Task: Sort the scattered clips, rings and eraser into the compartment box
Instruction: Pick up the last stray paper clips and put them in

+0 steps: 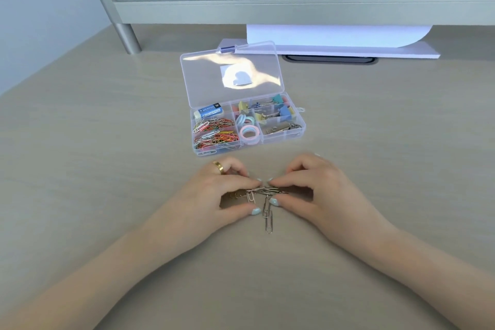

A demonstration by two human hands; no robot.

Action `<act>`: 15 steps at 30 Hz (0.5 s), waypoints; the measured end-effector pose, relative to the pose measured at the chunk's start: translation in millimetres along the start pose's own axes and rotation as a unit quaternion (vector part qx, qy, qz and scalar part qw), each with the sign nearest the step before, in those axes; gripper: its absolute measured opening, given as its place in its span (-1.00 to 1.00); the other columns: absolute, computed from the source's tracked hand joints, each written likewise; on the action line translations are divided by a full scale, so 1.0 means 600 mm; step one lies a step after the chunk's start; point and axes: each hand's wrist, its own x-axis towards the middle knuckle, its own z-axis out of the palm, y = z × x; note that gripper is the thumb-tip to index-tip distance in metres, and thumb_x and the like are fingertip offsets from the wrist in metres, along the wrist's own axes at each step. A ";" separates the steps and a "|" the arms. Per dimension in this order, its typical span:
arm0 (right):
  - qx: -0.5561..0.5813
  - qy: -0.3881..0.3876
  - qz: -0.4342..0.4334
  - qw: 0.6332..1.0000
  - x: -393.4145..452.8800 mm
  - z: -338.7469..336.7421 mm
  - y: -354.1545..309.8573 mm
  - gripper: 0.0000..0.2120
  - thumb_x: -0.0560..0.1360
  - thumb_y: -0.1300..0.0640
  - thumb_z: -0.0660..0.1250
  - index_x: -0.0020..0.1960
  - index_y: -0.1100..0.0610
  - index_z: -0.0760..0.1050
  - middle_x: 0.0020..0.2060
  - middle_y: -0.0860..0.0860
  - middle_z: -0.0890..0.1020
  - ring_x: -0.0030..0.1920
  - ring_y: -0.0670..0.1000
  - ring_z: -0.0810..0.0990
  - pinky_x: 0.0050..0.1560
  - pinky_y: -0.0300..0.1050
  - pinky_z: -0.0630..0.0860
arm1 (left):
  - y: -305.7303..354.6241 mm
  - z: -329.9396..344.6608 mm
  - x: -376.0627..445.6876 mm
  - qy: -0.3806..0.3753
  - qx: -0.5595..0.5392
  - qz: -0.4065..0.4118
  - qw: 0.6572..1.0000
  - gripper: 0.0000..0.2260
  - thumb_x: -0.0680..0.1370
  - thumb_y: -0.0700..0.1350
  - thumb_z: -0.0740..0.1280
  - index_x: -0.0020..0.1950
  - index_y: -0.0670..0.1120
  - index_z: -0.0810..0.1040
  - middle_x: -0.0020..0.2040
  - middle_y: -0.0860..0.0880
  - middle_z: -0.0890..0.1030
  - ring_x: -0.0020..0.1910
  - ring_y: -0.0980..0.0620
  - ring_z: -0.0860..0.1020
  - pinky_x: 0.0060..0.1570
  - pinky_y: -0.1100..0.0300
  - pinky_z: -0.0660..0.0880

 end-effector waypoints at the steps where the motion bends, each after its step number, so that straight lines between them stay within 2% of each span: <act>1: 0.003 -0.002 -0.004 1.000 0.003 0.001 0.000 -0.86 0.38 0.03 0.41 -0.06 -0.05 0.63 -0.22 -0.10 0.51 -0.16 -0.10 0.46 -0.10 -0.29 0.34 | 0.001 0.000 0.001 0.007 -0.010 -0.007 1.000 -0.69 0.38 0.12 0.32 0.05 0.02 0.60 -0.04 0.15 0.45 -0.06 0.23 0.42 -0.05 0.46 0.34; 4: 0.011 -0.008 -0.007 1.000 0.011 0.002 0.001 -0.92 0.39 0.09 0.42 -0.11 -0.02 0.64 -0.25 -0.12 0.52 -0.19 -0.11 0.46 -0.16 -0.39 0.31 | 0.003 0.001 0.005 0.032 -0.030 -0.016 0.999 -0.83 0.41 0.00 0.33 -0.08 -0.03 0.63 -0.12 0.13 0.49 -0.17 0.23 0.46 -0.18 0.50 0.33; 8: -0.003 -0.022 -0.016 1.000 0.018 0.003 -0.003 -0.95 0.42 0.09 0.38 -0.17 0.03 0.63 -0.26 -0.07 0.54 -0.25 -0.07 0.48 -0.23 -0.20 0.43 | 0.001 0.004 0.011 0.055 -0.014 -0.010 0.998 -0.88 0.43 -0.07 0.32 -0.19 -0.08 0.61 -0.23 0.10 0.48 -0.27 0.31 0.41 -0.26 0.52 0.28; 11: -0.106 0.014 -0.062 0.992 0.021 0.009 -0.007 -0.83 0.43 0.04 0.25 -0.24 0.05 0.58 -0.30 -0.05 0.55 -0.33 -0.04 0.49 -0.30 -0.17 0.44 | 0.002 0.007 0.011 0.067 0.007 0.004 0.998 -0.82 0.44 -0.02 0.25 -0.21 -0.08 0.58 -0.24 0.07 0.51 -0.29 0.35 0.37 -0.27 0.53 0.26; 13: -0.171 0.044 -0.083 0.981 0.021 0.014 -0.011 -0.76 0.44 0.03 0.16 -0.27 0.07 0.55 -0.32 -0.04 0.55 -0.34 0.00 0.51 -0.27 -0.26 0.36 | 0.004 0.007 0.011 0.073 0.020 0.008 0.997 -0.81 0.44 -0.02 0.20 -0.21 -0.07 0.56 -0.25 0.03 0.53 -0.28 0.36 0.34 -0.27 0.53 0.26; 15: -0.206 0.063 -0.094 0.972 0.019 0.017 -0.011 -0.74 0.45 0.04 0.13 -0.28 0.08 0.53 -0.32 -0.02 0.55 -0.35 0.02 0.51 -0.20 -0.20 0.31 | 0.006 0.006 0.010 0.076 0.022 0.009 0.997 -0.80 0.45 -0.02 0.19 -0.20 -0.07 0.56 -0.25 0.03 0.53 -0.29 0.37 0.34 -0.28 0.51 0.26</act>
